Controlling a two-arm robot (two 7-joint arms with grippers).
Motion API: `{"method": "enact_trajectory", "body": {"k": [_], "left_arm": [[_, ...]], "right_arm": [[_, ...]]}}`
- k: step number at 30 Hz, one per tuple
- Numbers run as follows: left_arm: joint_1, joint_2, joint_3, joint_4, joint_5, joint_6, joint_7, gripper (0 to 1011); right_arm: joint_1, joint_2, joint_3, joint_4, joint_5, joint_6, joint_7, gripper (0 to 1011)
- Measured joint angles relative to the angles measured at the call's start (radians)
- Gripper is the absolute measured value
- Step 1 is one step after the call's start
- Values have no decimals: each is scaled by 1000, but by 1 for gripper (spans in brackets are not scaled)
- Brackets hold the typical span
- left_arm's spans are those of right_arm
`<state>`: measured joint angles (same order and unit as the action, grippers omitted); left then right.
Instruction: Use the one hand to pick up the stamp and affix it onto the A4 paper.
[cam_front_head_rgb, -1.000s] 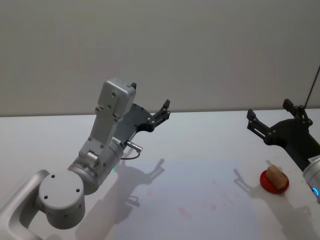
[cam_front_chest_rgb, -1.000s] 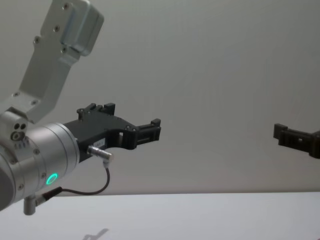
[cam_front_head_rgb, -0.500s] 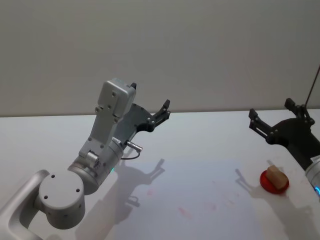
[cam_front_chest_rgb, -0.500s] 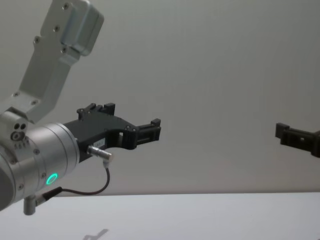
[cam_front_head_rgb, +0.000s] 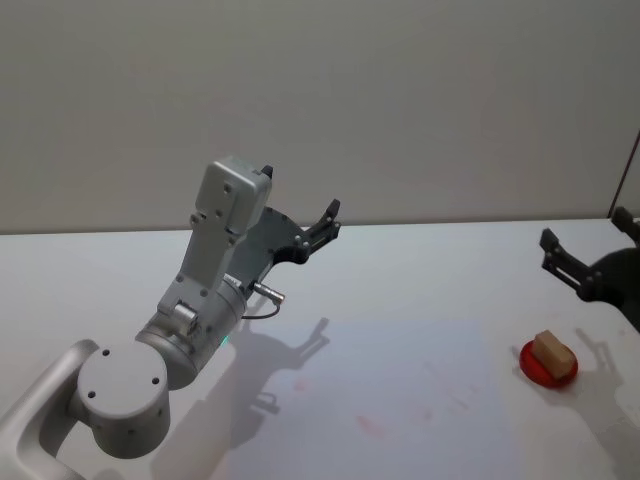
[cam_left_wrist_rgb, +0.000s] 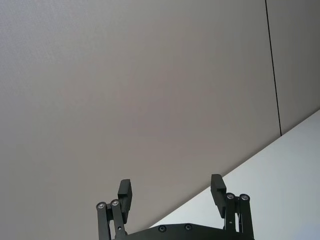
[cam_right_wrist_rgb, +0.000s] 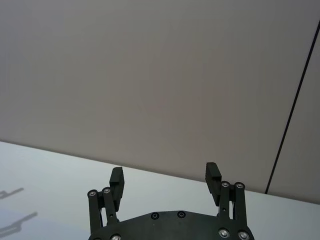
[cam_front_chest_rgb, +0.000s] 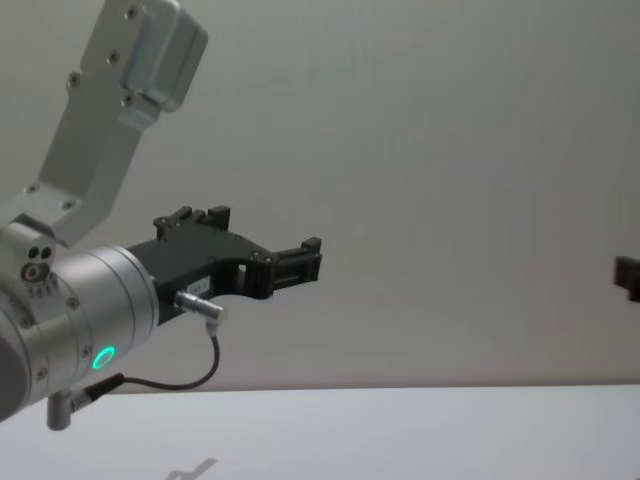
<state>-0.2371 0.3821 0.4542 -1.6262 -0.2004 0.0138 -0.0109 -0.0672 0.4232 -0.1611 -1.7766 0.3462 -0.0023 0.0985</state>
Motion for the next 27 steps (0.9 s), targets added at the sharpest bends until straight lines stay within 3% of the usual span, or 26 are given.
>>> {"method": "enact_trajectory", "body": {"k": [13,27], "left_arm": [[0,0,0,0,0,0,0,1001],[0,0,0,0,0,0,0,1001]], "right_arm": [[-82,79,45,10,23,-15,57,1001],[-111,105,55,54,17,-17,113,1001]]}}
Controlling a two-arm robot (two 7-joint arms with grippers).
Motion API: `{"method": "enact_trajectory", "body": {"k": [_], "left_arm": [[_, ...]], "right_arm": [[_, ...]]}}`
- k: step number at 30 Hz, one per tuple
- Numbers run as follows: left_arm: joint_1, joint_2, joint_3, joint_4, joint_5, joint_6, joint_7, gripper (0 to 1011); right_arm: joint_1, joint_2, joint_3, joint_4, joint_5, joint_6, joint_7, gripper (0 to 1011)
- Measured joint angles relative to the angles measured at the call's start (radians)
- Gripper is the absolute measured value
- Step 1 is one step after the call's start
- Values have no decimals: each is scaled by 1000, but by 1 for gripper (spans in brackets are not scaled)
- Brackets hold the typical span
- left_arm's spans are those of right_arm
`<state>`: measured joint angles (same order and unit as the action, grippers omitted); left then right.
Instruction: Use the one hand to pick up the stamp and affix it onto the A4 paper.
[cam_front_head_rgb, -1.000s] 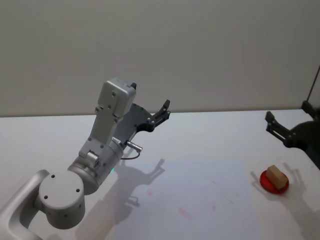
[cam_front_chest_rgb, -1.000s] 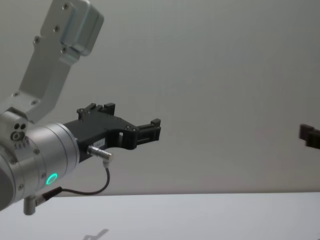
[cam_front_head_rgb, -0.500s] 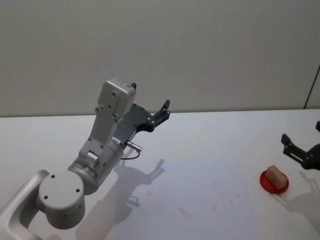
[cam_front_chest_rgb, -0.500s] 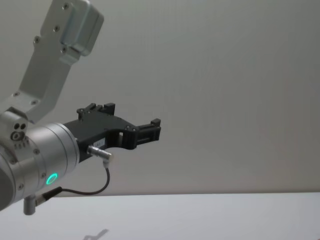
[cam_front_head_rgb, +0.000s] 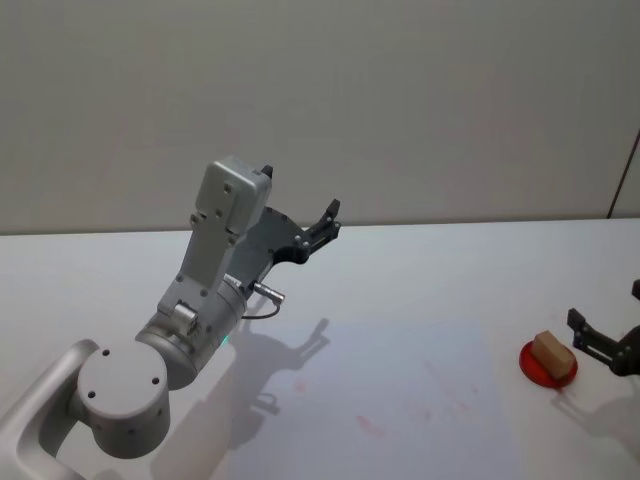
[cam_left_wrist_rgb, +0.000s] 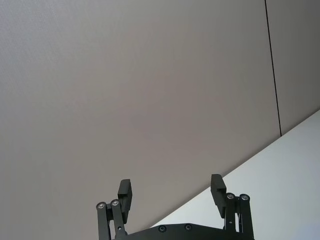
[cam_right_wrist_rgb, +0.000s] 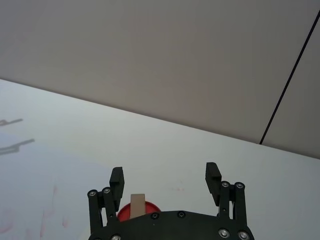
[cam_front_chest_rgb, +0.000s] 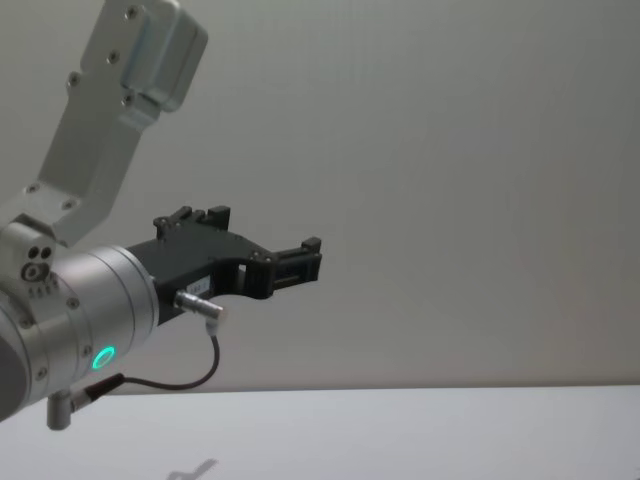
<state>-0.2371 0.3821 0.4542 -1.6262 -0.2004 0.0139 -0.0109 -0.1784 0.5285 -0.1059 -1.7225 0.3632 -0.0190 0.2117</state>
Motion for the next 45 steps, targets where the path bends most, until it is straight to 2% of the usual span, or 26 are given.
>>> {"method": "enact_trajectory", "body": {"k": [9,23,45], "left_arm": [[0,0,0,0,0,0,0,1001],[0,0,0,0,0,0,0,1001],[0,0,0,0,0,0,0,1001]], "right_arm": [[9,-5,-4,39,-6,11,25,1001],[34,-33,-25,83,-19,32,54,1001],[71,-72,-51,152,-52,48,65,1001]]}}
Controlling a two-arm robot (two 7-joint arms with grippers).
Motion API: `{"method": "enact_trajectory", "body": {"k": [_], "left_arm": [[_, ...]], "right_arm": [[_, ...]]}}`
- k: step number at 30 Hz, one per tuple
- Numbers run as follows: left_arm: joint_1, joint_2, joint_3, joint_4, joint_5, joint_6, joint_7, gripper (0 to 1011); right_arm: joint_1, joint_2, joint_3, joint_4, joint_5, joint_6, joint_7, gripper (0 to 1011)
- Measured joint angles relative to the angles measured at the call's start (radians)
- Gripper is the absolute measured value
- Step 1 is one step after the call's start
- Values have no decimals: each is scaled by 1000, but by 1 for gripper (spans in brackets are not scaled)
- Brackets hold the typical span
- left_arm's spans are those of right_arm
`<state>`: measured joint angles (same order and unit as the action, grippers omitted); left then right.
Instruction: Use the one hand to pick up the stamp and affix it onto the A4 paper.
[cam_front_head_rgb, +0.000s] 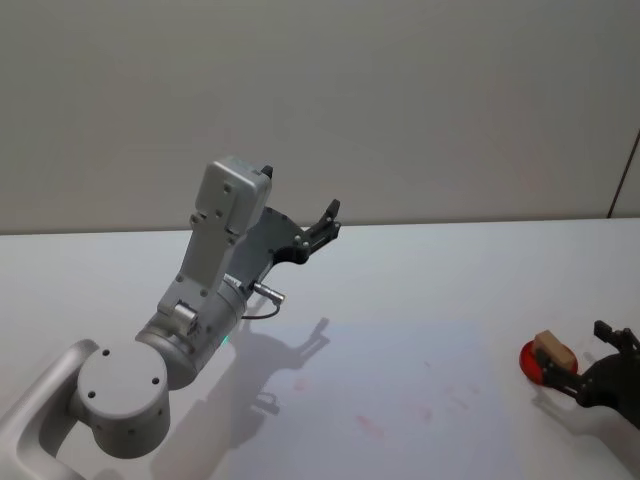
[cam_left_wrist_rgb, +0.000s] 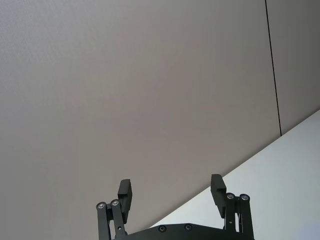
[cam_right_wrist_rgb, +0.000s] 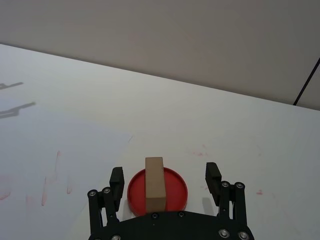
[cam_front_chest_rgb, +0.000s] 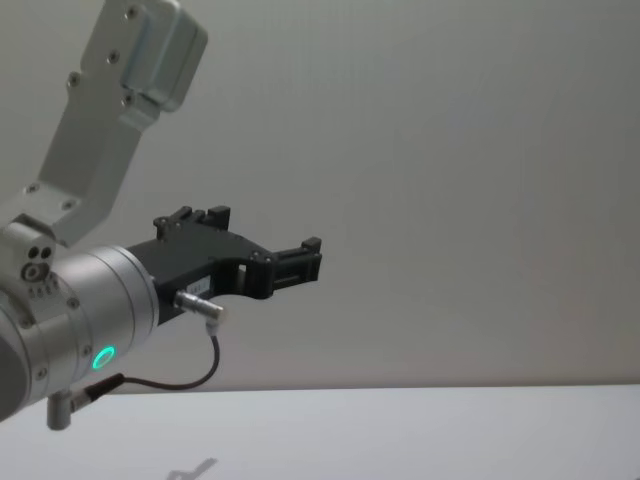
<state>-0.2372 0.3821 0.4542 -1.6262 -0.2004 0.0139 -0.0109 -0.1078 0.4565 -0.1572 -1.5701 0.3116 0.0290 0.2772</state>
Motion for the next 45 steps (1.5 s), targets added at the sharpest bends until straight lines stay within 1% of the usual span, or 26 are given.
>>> {"method": "enact_trajectory", "body": {"k": [17,33,39,42,43,44,45], "left_arm": [[0,0,0,0,0,0,0,1001],[0,0,0,0,0,0,0,1001],[0,0,0,0,0,0,0,1001],[0,0,0,0,0,0,0,1001],[0,0,0,0,0,0,0,1001],[0,0,0,0,0,0,0,1001],[0,0,0,0,0,0,0,1001]], "right_arm": [[14,-21,-15,27,-16,8,1,1001],[19,-37,-25,42,-31,7,-15,1001],[23,-41,-26,47,-36,6,-18,901],[25,-43,-27,49,-37,6,-20,795],[25,-43,-27,50,-37,6,-20,795],[25,-43,-27,50,-37,6,-20,743],[26,-44,-27,51,-37,6,-21,728]]}}
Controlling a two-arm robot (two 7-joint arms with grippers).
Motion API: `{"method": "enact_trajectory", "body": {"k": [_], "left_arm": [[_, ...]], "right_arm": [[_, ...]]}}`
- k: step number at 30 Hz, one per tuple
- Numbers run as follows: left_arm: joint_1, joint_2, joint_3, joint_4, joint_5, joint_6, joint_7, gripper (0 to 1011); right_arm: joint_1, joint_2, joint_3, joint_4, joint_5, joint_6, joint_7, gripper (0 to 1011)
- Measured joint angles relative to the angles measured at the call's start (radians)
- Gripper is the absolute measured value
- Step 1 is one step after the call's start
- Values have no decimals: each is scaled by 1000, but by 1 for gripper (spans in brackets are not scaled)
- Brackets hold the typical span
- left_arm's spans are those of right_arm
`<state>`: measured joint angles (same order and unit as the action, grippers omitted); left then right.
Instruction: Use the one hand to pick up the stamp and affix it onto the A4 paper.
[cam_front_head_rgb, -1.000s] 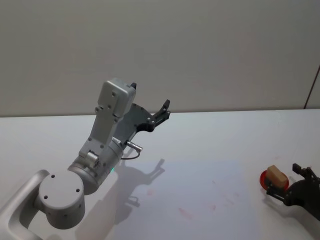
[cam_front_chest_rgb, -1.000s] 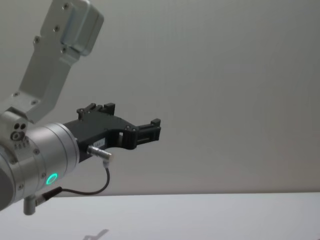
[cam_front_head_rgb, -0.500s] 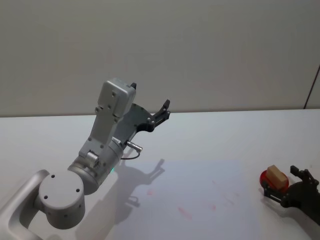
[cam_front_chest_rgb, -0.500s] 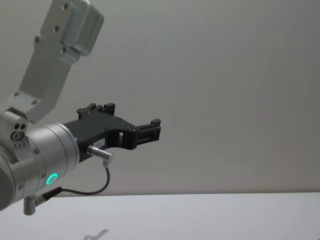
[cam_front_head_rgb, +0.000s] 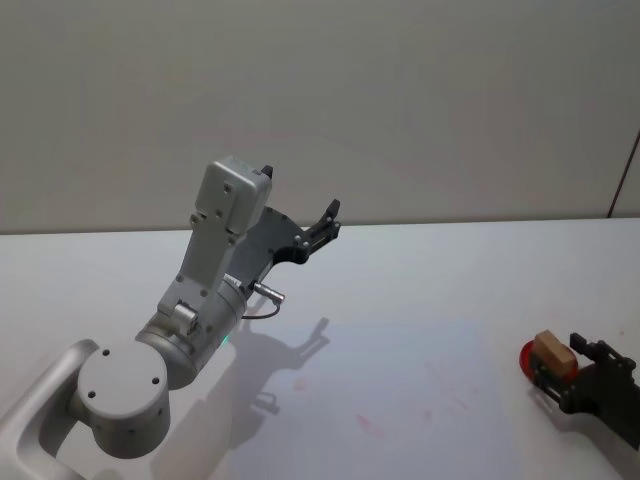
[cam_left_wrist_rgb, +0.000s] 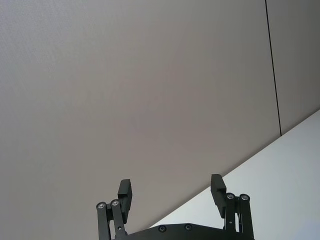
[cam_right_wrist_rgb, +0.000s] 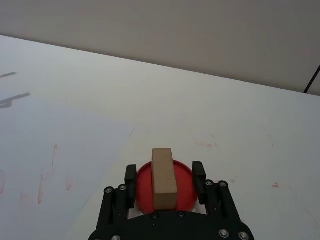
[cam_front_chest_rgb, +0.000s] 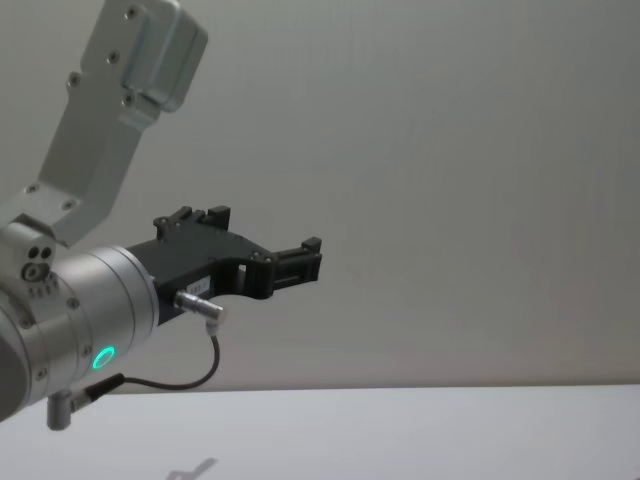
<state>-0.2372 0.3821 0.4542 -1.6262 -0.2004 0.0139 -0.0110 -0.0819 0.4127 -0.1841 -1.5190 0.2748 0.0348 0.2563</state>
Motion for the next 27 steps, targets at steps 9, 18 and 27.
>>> {"method": "enact_trajectory", "body": {"k": [9,18,27], "left_arm": [[0,0,0,0,0,0,0,1001],[0,0,0,0,0,0,0,1001],[0,0,0,0,0,0,0,1001]], "right_arm": [[3,-3,0,7,1,1,-4,443],[5,-4,4,13,7,4,-6,220],[7,-4,7,15,13,4,-6,220]]}}
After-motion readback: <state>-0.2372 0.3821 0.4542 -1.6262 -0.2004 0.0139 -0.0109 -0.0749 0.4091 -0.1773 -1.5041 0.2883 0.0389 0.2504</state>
